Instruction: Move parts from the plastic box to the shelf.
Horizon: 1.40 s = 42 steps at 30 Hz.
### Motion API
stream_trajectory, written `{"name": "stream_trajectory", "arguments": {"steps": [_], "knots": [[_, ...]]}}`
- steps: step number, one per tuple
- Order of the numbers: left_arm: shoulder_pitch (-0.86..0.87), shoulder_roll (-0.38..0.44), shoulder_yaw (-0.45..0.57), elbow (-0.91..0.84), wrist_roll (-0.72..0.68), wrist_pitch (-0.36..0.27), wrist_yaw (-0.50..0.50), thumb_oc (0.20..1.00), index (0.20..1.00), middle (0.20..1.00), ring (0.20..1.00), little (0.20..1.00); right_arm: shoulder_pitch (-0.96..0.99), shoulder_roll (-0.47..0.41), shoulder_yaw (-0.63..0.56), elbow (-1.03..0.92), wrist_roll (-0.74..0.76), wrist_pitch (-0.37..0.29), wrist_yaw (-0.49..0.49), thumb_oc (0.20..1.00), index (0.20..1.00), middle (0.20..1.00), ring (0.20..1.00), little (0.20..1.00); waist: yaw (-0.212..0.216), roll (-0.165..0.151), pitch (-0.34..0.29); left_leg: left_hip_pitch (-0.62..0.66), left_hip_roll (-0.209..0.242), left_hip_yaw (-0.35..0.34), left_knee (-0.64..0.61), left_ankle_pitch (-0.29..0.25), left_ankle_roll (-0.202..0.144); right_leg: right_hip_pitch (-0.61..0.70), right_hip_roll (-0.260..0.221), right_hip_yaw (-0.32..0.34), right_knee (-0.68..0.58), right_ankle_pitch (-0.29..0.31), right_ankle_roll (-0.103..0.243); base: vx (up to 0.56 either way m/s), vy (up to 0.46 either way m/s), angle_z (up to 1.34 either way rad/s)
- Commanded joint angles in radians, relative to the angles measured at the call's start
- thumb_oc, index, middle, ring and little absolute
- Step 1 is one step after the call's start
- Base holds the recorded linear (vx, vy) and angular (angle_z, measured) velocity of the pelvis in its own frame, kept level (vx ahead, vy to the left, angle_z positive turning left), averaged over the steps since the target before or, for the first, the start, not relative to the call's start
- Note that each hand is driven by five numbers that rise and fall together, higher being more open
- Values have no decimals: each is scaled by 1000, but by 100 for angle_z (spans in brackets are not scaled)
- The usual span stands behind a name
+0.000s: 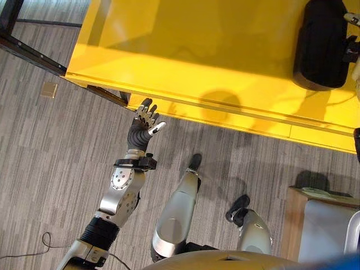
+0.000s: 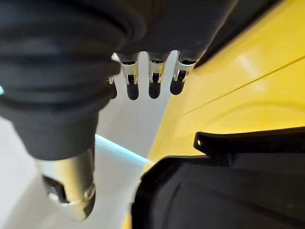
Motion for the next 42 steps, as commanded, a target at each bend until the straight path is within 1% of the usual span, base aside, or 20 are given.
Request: {"name": "stream_trajectory", "arguments": {"steps": [1, 2, 3, 7, 9, 10, 12, 13, 15, 17, 18, 19, 20, 24, 30, 33, 34, 37, 39, 42], "knots": [[14, 54, 56, -84, -18, -69, -9, 1000, 1000, 1000, 1000, 1000, -35, 22, 41, -137, -15, -81, -35, 1000, 1000, 1000, 1000, 1000, -36, -43, -30, -89, 90, 17, 118, -78, -59, 219, -14, 40, -166, 127, -2, -50, 9, -7], [17, 52, 63, -83, -19, -68, -8, 1000, 1000, 1000, 1000, 1000, -18, 24, 43, -193, -30, -87, -39, 1000, 1000, 1000, 1000, 1000, -41, -45, -31, -84, 94, 18, 115, -77, -60, 218, -12, 43, -168, 129, -2, -112, 61, -9], [23, 48, 71, -83, -18, -67, -7, 1000, 1000, 1000, 1000, 1000, 7, 25, 29, -252, -40, -93, -51, 1000, 1000, 1000, 1000, 1000, -49, -44, -30, -89, 93, 23, 103, -46, -52, 208, -16, 40, -174, 148, -7, -98, 51, -11], [49, 43, 98, -83, -14, -64, -7, 1000, 1000, 1000, 1000, 1000, 133, 25, -15, -513, -149, -101, -83, 1000, 1000, 1000, 1000, 1000, -76, -48, -31, -74, 108, 29, 88, -38, -52, 203, -12, 50, -177, 150, -8, -51, 21, -11], [56, 43, 105, -82, -12, -62, -7, 1000, 1000, 1000, 1000, 1000, 170, 15, -35, -569, -184, -95, -91, 1000, 1000, 1000, 1000, 1000, -80, -49, -32, -71, 109, 31, 84, -36, -52, 204, -12, 51, -179, 150, -8, -34, 1, -17], [69, 32, 122, -79, 3, -59, -7, 1000, 1000, 1000, 1000, 1000, 320, 23, -122, -770, -293, -97, -108, 1000, 1000, 1000, 1000, 1000, -102, -46, -29, -60, 118, 37, 75, -32, -51, 205, -9, 57, -183, 149, -8, -52, -7, -12], [77, 30, 131, -70, 19, -58, -10, 1000, 1000, 1000, 1000, 1000, 479, 48, -227, -916, -365, -100, -108, 1000, 1000, 1000, 1000, 1000, -109, -48, -32, -49, 125, 41, 62, -25, -51, 215, -5, 60, -199, 150, -6, -38, -28, -13], [77, 30, 131, -70, 19, -58, -10, 1000, 1000, 1000, 1000, 1000, 481, 48, -228, -917, -366, -99, -108, 1000, 1000, 1000, 1000, 1000, -108, -49, -33, -49, 125, 41, 62, -25, -51, 215, -5, 60, -199, 150, -6, -15, -31, -15], [88, 12, 146, -60, 33, -56, -11, 1000, 1000, 1000, 1000, 1000, 643, 111, -301, -1056, -411, -116, -91, 1000, 1000, 1000, 1000, 1000, -122, -46, -38, -28, 134, 46, 40, -17, -52, 224, 0, 67, -217, 150, -4, -6, -21, -13], [95, 13, 147, -59, 38, -52, -15, 1000, 1000, 1000, 1000, 1000, 705, 136, -326, -1108, -415, -121, -70, 1000, 1000, 1000, 1000, 1000, -124, -46, -44, -19, 138, 49, 30, -13, -52, 226, 3, 69, -225, 152, -3, 2, -24, -9], [104, 2, 157, -53, 47, -53, -16, 1000, 1000, 1000, 1000, 1000, 810, 210, -375, -1185, -393, -144, -56, 1000, 1000, 1000, 1000, 1000, -136, -46, -52, -1, 147, 54, 14, -7, -51, 231, 9, 76, -241, 156, 0, 7, -29, -13], [106, 4, 155, -53, 47, -54, -16, 1000, 1000, 1000, 1000, 1000, 816, 212, -379, -1190, -394, -142, -55, 1000, 1000, 1000, 1000, 1000, -133, -48, -53, 0, 147, 55, 13, -6, -52, 231, 9, 76, -242, 157, 0, 4, -57, -23], [114, 0, 166, -43, 58, -48, -12, 1000, 1000, 1000, 1000, 1000, 902, 285, -391, -1271, -378, -155, -32, 1000, 1000, 1000, 1000, 1000, -146, -50, -62, 25, 160, 63, -14, 6, -52, 241, 17, 87, -262, 168, 4, 2, -36, -22], [143, -20, 193, -30, 83, -49, -17, 1000, 1000, 1000, 1000, 1000, 1117, 406, -398, -1446, -361, -194, 53, 1000, 1000, 1000, 1000, 1000, -182, -58, -97, 90, 200, 87, -95, 47, -51, 249, 38, 129, -311, 200, 15, 4, -38, -25], [170, -35, 220, -24, 104, -59, -31, 1000, 1000, 1000, 1000, 1000, 1254, 432, -396, -1559, -383, -205, 104, 1000, 1000, 1000, 1000, 1000, -218, -61, -133, 164, 243, 117, -172, 79, -55, 257, 55, 179, -350, 218, 21, -3, -33, -30], [175, -44, 231, -12, 120, -77, -35, 1000, 1000, 1000, 1000, 1000, 1315, 441, -383, -1581, -375, -214, 125, 1000, 1000, 1000, 1000, 1000, -254, -57, -158, 245, 295, 169, -250, 113, -73, 247, 79, 239, -367, 214, 18, -33, -21, -52], [175, -44, 231, -12, 120, -77, -35, 1000, 1000, 1000, 1000, 1000, 1315, 441, -383, -1582, -375, -214, 125, 1000, 1000, 1000, 1000, 1000, -253, -57, -158, 247, 295, 170, -251, 114, -73, 247, 79, 240, -367, 214, 18, -28, -53, -70], [178, -66, 229, -7, 115, -79, -53, 1000, 1000, 1000, 1000, 1000, 1382, 437, -405, -1595, -342, -215, 142, 1000, 1000, 1000, 1000, 1000, -290, -47, -161, 308, 347, 203, -273, 131, -91, 238, 120, 289, -320, 165, -6, -45, -91, -41], [178, -71, 225, -7, 115, -79, -53, 1000, 1000, 1000, 1000, 1000, 1383, 437, -409, -1588, -331, -218, 141, 1000, 1000, 1000, 1000, 1000, -299, -43, -161, 318, 353, 207, -274, 131, -92, 235, 126, 295, -305, 157, -11, -33, -57, -39], [159, -82, 210, -6, 109, -78, -59, 1000, 1000, 1000, 1000, 1000, 1389, 429, -425, -1568, -285, -229, 140, 1000, 1000, 1000, 1000, 1000, -317, -20, -141, 338, 374, 181, -285, 157, -94, 182, 173, 348, -167, 86, -45, -85, -119, -16]]}}
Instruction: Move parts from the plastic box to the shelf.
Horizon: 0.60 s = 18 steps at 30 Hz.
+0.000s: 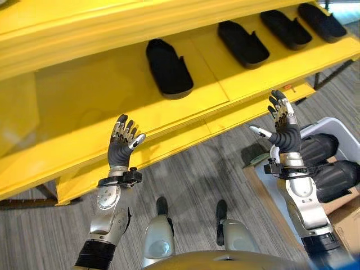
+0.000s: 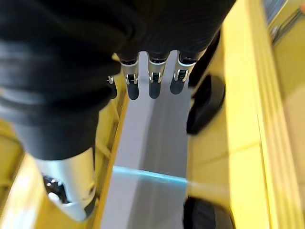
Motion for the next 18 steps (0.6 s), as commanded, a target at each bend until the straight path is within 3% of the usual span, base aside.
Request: {"name": "stream_trajectory", "arguments": {"steps": [1, 6, 9, 10, 12, 13, 14, 15, 18], "knots": [[-15, 24, 8, -18, 24, -64, -31, 1000, 1000, 1000, 1000, 1000, -16, -44, -84, -60, 48, -74, -9, 1000, 1000, 1000, 1000, 1000, 13, 20, 8, -31, 157, -105, -39, 107, -44, 14, -29, 66, 148, -117, 8, -73, -112, -4], [-13, 16, 4, -24, 17, -64, -38, 1000, 1000, 1000, 1000, 1000, -15, -68, -96, -70, 43, -78, -8, 1000, 1000, 1000, 1000, 1000, -1, 39, 15, -9, 193, -114, -86, 166, -50, -40, 23, 86, 248, -165, -28, -59, -143, 5], [7, 5, 20, -28, 28, -60, -40, 1000, 1000, 1000, 1000, 1000, -16, -75, -86, -71, 52, -84, 3, 1000, 1000, 1000, 1000, 1000, 9, 28, 24, 6, 206, -157, -55, 192, -31, -64, 82, 128, 279, -175, -62, -39, -241, -14], [8, -1, 21, -26, 26, -59, -40, 1000, 1000, 1000, 1000, 1000, -26, -77, -77, -66, 53, -87, 2, 1000, 1000, 1000, 1000, 1000, 24, 22, 28, 0, 176, -214, -23, 189, -20, -62, 95, 143, 268, -165, -70, 13, -184, -36], [14, -17, 25, -28, 12, -55, -43, 1000, 1000, 1000, 1000, 1000, -48, -73, -59, -55, 65, -89, 7, 1000, 1000, 1000, 1000, 1000, 56, 13, 30, -21, 69, -340, 52, 159, -3, -46, 113, 182, 229, -144, -77, 31, -158, -70], [15, -25, 22, -32, 7, -55, -49, 1000, 1000, 1000, 1000, 1000, -53, -73, -51, -50, 75, -92, 15, 1000, 1000, 1000, 1000, 1000, 65, 10, 32, -35, 10, -366, 93, 125, 6, -32, 118, 194, 202, -130, -81, 34, -143, -118], [16, -28, 18, -34, 6, -48, -59, 1000, 1000, 1000, 1000, 1000, -48, -74, -47, -47, 87, -87, 28, 1000, 1000, 1000, 1000, 1000, 71, 9, 33, -50, -65, -367, 117, 77, 17, -14, 119, 198, 162, -118, -83, -3, -141, -102], [17, -29, 8, -34, 4, -44, -74, 1000, 1000, 1000, 1000, 1000, -43, -79, -46, -47, 95, -84, 44, 1000, 1000, 1000, 1000, 1000, 67, 11, 27, -67, -114, -333, 111, 40, 29, -5, 119, 191, 124, -95, -86, 7, -85, -67], [13, -26, -12, -30, 16, -40, -98, 1000, 1000, 1000, 1000, 1000, -15, -81, -48, -50, 97, -80, 68, 1000, 1000, 1000, 1000, 1000, 58, 20, 10, -88, -211, -229, 116, 0, 58, 14, 129, 171, 53, -63, -80, 4, -25, 9]]}}
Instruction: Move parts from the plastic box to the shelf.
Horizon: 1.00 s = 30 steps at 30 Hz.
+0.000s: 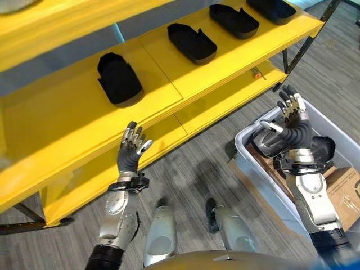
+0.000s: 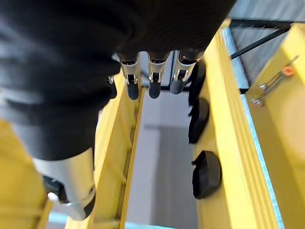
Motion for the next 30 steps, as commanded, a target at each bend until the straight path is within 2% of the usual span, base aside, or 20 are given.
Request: {"name": "stream_trajectory", "arguments": {"steps": [1, 2, 3, 6, 7, 8, 9, 10, 12, 13, 14, 16, 17, 18, 19, 20, 21, 23, 25, 30], "knots": [[0, 55, 38, -58, 20, -35, -30, 1000, 1000, 1000, 1000, 1000, -38, -1, 2, -62, 15, -59, 37, 1000, 1000, 1000, 1000, 1000, 10, -20, -29, 30, -22, 8, -72, 30, 21, 74, -17, 54, -106, 16, 105, 1, 30, 29], [-3, 56, 37, -61, 25, -38, -25, 1000, 1000, 1000, 1000, 1000, -43, 8, 7, -58, 7, -63, 33, 1000, 1000, 1000, 1000, 1000, 15, -21, -30, 40, -58, -12, -75, 16, 28, 69, -8, 72, -118, 28, 111, 7, 102, -8], [-12, 42, 32, -62, 5, -40, -24, 1000, 1000, 1000, 1000, 1000, -70, 29, 19, -59, 2, -68, 28, 1000, 1000, 1000, 1000, 1000, 11, -17, -35, 80, -67, -34, -115, -4, 45, 57, 7, 97, -122, 38, 123, -6, 85, -71], [-43, 41, 14, -51, -3, -49, -27, 1000, 1000, 1000, 1000, 1000, -90, 41, 32, -50, 10, -69, 30, 1000, 1000, 1000, 1000, 1000, 1, -23, -43, 80, -82, -33, -134, -3, 57, 45, 2, 127, -134, 68, 138, 12, 128, -113], [-56, 51, 10, -62, 10, -54, -18, 1000, 1000, 1000, 1000, 1000, -101, 54, 43, -51, 32, -71, 36, 1000, 1000, 1000, 1000, 1000, -11, -27, -44, 78, -65, 1, -133, -14, 67, 26, 5, 131, -120, 72, 140, -4, 116, -62], [-56, 52, 10, -61, 10, -54, -18, 1000, 1000, 1000, 1000, 1000, -101, 54, 42, -52, 32, -70, 36, 1000, 1000, 1000, 1000, 1000, -6, -28, -44, 78, -64, 7, -132, -16, 68, 23, 6, 136, -117, 71, 140, -11, 155, -64], [-63, 66, 12, -72, 28, -58, 2, 1000, 1000, 1000, 1000, 1000, -118, 70, 55, -54, 20, -64, 31, 1000, 1000, 1000, 1000, 1000, 10, -20, -27, 92, -31, 53, -123, -48, 88, -18, -19, 56, -10, 53, 155, -13, 111, -103], [-66, 72, 11, -81, 25, -56, 8, 1000, 1000, 1000, 1000, 1000, -131, 81, 71, -48, 15, -57, 28, 1000, 1000, 1000, 1000, 1000, 30, -12, -19, 106, -10, 91, -126, -58, 91, -29, -86, -58, 27, 54, 173, -2, 105, -139], [-51, 78, 16, -91, 17, -50, 10, 1000, 1000, 1000, 1000, 1000, -135, 91, 79, -47, 2, -49, 17, 1000, 1000, 1000, 1000, 1000, 42, -2, -17, 134, 26, 156, -136, -78, 86, -18, -221, -231, 16, 87, 173, 35, 14, -180], [-46, 78, 18, -91, 11, -50, 13, 1000, 1000, 1000, 1000, 1000, -143, 99, 94, -37, -4, -41, 13, 1000, 1000, 1000, 1000, 1000, 35, 9, -11, 153, 44, 173, -139, -84, 84, -35, -262, -253, 10, 112, 179, 59, 46, -190], [-36, 79, 30, -87, 10, -46, 18, 1000, 1000, 1000, 1000, 1000, -164, 98, 101, -30, -21, -31, 12, 1000, 1000, 1000, 1000, 1000, 41, 16, 1, 173, 64, 212, -128, -108, 83, -54, -332, -277, -33, 167, 205, 58, 22, -165], [-21, 83, 42, -88, 13, -47, 18, 1000, 1000, 1000, 1000, 1000, -170, 93, 96, -24, -31, -25, 9, 1000, 1000, 1000, 1000, 1000, 37, 3, 5, 186, 71, 244, -124, -123, 81, -64, -374, -298, -100, 235, 232, 94, -50, -121], [-13, 86, 47, -85, 15, -47, 19, 1000, 1000, 1000, 1000, 1000, -171, 89, 94, -26, -36, -25, 8, 1000, 1000, 1000, 1000, 1000, 41, 1, 4, 199, 81, 255, -112, -154, 75, -57, -384, -319, -125, 238, 255, 124, -42, -88], [-13, 86, 47, -85, 15, -47, 19, 1000, 1000, 1000, 1000, 1000, -169, 89, 94, -27, -37, -24, 8, 1000, 1000, 1000, 1000, 1000, 42, 2, 4, 200, 83, 256, -109, -159, 75, -53, -382, -319, -130, 241, 257, 125, -112, -61], [-6, 83, 50, -76, 21, -42, 11, 1000, 1000, 1000, 1000, 1000, -145, 82, 80, -45, -25, -23, 19, 1000, 1000, 1000, 1000, 1000, 36, -24, 2, 195, 79, 280, -86, -164, 68, -9, -364, -330, -185, 230, 244, 33, -94, -35], [-6, 84, 50, -75, 21, -42, 11, 1000, 1000, 1000, 1000, 1000, -145, 83, 79, -45, -25, -23, 19, 1000, 1000, 1000, 1000, 1000, 36, -24, 2, 195, 79, 280, -85, -164, 68, -8, -363, -330, -187, 230, 244, 74, -144, -17], [-13, 79, 43, -69, 23, -42, 13, 1000, 1000, 1000, 1000, 1000, -138, 71, 72, -48, -27, -26, 16, 1000, 1000, 1000, 1000, 1000, 23, -28, -2, 189, 81, 273, -76, -165, 59, -17, -345, -294, -181, 235, 241, 89, -79, 8], [-21, 62, 36, -61, 18, -42, 7, 1000, 1000, 1000, 1000, 1000, -130, 50, 43, -50, -26, -29, 2, 1000, 1000, 1000, 1000, 1000, 1, -25, -10, 191, 106, 269, -63, -170, 39, -13, -327, -315, -162, 207, 231, 208, -162, 35], [-26, 54, 34, -59, 13, -41, 10, 1000, 1000, 1000, 1000, 1000, -130, 44, 31, -42, -16, -29, -1, 1000, 1000, 1000, 1000, 1000, -21, -20, -16, 219, 129, 264, -86, -165, 25, -7, -307, -304, -137, 178, 222, 217, -154, -5], [-38, 47, 23, -63, 15, -38, 20, 1000, 1000, 1000, 1000, 1000, -122, 39, 14, -34, -8, -27, -13, 1000, 1000, 1000, 1000, 1000, -38, -13, -24, 252, 155, 268, -133, -142, 3, -6, -287, -301, -112, 144, 211, 144, -82, -20]]}}
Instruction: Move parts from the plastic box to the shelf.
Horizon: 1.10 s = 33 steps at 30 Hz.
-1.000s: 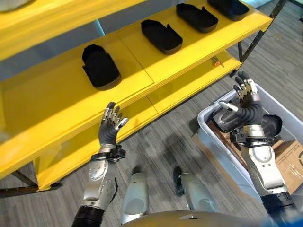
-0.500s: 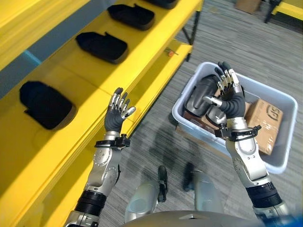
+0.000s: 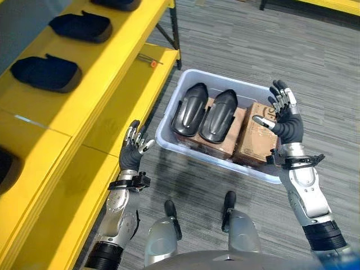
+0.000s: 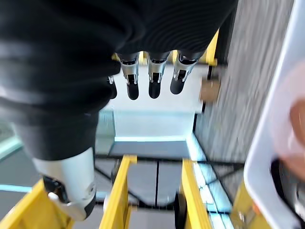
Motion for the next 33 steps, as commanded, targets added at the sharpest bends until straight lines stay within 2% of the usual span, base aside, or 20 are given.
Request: {"name": "stream_trajectory", "arguments": {"steps": [1, 5, 6, 7, 8, 9, 10, 11, 12, 13, 14, 15, 16, 17, 18, 19, 20, 25, 33], "knots": [[-29, 41, 11, -70, 17, -38, 8, 1000, 1000, 1000, 1000, 1000, -23, 4, -20, -47, 0, -53, -17, 1000, 1000, 1000, 1000, 1000, 8, -14, -33, 56, 0, -49, 74, -130, -1, -5, -40, -5, 10, 11, 34, 85, -59, 6], [-41, 37, 9, -71, 23, -36, 17, 1000, 1000, 1000, 1000, 1000, -24, 3, -31, -41, -1, -55, -27, 1000, 1000, 1000, 1000, 1000, -1, -5, -38, 71, 22, -45, 74, -111, -18, -15, -25, -5, 48, -20, 21, 111, -93, 5], [-47, 36, 6, -69, 22, -38, 21, 1000, 1000, 1000, 1000, 1000, -19, -2, -41, -47, -5, -59, -42, 1000, 1000, 1000, 1000, 1000, -4, 0, -31, 13, 51, -59, 241, -10, -55, 7, 9, 4, 42, -59, -19, 143, -168, 2], [-47, 36, 5, -69, 22, -38, 21, 1000, 1000, 1000, 1000, 1000, -19, -2, -42, -47, -5, -59, -42, 1000, 1000, 1000, 1000, 1000, -5, 2, -33, 7, 54, -62, 248, -12, -57, 6, 11, 2, 42, -60, -20, 119, -180, -10], [-47, 33, 5, -69, 16, -38, 21, 1000, 1000, 1000, 1000, 1000, -16, -6, -44, -50, -7, -62, -48, 1000, 1000, 1000, 1000, 1000, 1, -5, -21, -32, 54, -82, 349, 43, -68, 26, 25, 9, 37, -74, -42, 77, -107, 2], [-49, 30, 4, -76, 13, -36, 27, 1000, 1000, 1000, 1000, 1000, -13, -10, -45, -48, -5, -67, -53, 1000, 1000, 1000, 1000, 1000, 26, -21, 8, -108, 2, -165, 501, 68, -77, 55, 35, 25, 29, -91, -64, 70, -100, -10], [-50, 31, 4, -76, 14, -36, 27, 1000, 1000, 1000, 1000, 1000, -14, -9, -46, -48, -5, -67, -53, 1000, 1000, 1000, 1000, 1000, 22, -24, 5, -114, -3, -167, 500, 73, -75, 53, 31, 22, 25, -86, -64, 113, -71, -20], [-53, 27, 0, -81, 9, -33, 28, 1000, 1000, 1000, 1000, 1000, 0, -15, -66, -46, -10, -70, -64, 1000, 1000, 1000, 1000, 1000, 30, -39, 22, -202, 31, -174, 463, 62, -62, 77, 19, 21, 16, -93, -53, 232, 101, -40], [-47, 33, 2, -85, 0, -31, 30, 1000, 1000, 1000, 1000, 1000, -1, -6, -63, -16, 7, -72, -88, 1000, 1000, 1000, 1000, 1000, 39, -48, 22, -215, 125, -172, 308, 92, -57, 96, 10, 33, 16, -105, -32, 427, 345, -39], [-42, 36, 17, -86, 7, -37, 51, 1000, 1000, 1000, 1000, 1000, 0, -2, -68, -3, -19, -62, -112, 1000, 1000, 1000, 1000, 1000, 64, -38, 23, -207, 190, -215, 68, 175, -78, 111, 4, 66, 27, -123, -2, 461, 507, -64], [-42, 36, 23, -87, 15, -40, 65, 1000, 1000, 1000, 1000, 1000, -5, 3, -64, 5, -26, -65, -128, 1000, 1000, 1000, 1000, 1000, 84, -29, 18, -199, 206, -264, -22, 238, -100, 116, -2, 88, 30, -122, 11, 456, 719, -104], [-49, 30, 23, -79, 20, -42, 70, 1000, 1000, 1000, 1000, 1000, 8, 19, -78, 0, -31, -65, -126, 1000, 1000, 1000, 1000, 1000, 87, -21, 10, -148, 175, -276, 4, 138, -107, 128, -29, 129, 41, -116, 38, 339, 722, -174], [-69, 34, 15, -85, 27, -48, 59, 1000, 1000, 1000, 1000, 1000, 23, 27, -103, 2, -26, -65, -124, 1000, 1000, 1000, 1000, 1000, 73, -24, 11, -163, 145, -242, 56, 91, -104, 141, -65, 135, 1, -74, 61, 238, 593, -150], [-70, 34, 15, -84, 27, -49, 59, 1000, 1000, 1000, 1000, 1000, 23, 28, -104, 1, -26, -65, -124, 1000, 1000, 1000, 1000, 1000, 75, -26, 12, -164, 142, -239, 63, 86, -102, 144, -68, 137, -4, -71, 63, 97, 465, -108], [-88, 45, 9, -76, 26, -56, 62, 1000, 1000, 1000, 1000, 1000, 20, 34, -98, 9, -26, -54, -123, 1000, 1000, 1000, 1000, 1000, 69, -32, 11, -176, 117, -204, 108, 41, -89, 153, -111, 140, -36, -17, 87, 28, 223, -35], [-89, 46, 9, -75, 26, -56, 61, 1000, 1000, 1000, 1000, 1000, 20, 35, -98, 9, -26, -54, -123, 1000, 1000, 1000, 1000, 1000, 72, -34, 11, -178, 115, -201, 114, 36, -87, 152, -113, 144, -39, -14, 89, 37, 366, -13], [-115, 70, 12, -68, 40, -60, 72, 1000, 1000, 1000, 1000, 1000, 21, 46, -90, 16, -7, -52, -118, 1000, 1000, 1000, 1000, 1000, 62, -41, 11, -201, 104, -165, 172, 2, -80, 146, -140, 140, -57, 14, 96, 14, 166, -33], [-153, 101, 13, -46, 63, -55, 86, 1000, 1000, 1000, 1000, 1000, -7, 57, -45, 44, 21, -38, -83, 1000, 1000, 1000, 1000, 1000, 48, -64, -6, -221, 105, -113, 250, -59, -56, 114, -154, 159, -72, 49, 108, 26, 154, -25], [-186, 83, -24, -37, 41, -50, 82, 1000, 1000, 1000, 1000, 1000, -147, 52, 47, 144, 57, -26, -68, 1000, 1000, 1000, 1000, 1000, 39, -67, 2, -197, 135, -88, 253, -70, -61, 63, -128, 188, -50, 26, 106, 11, 1, -25]]}}
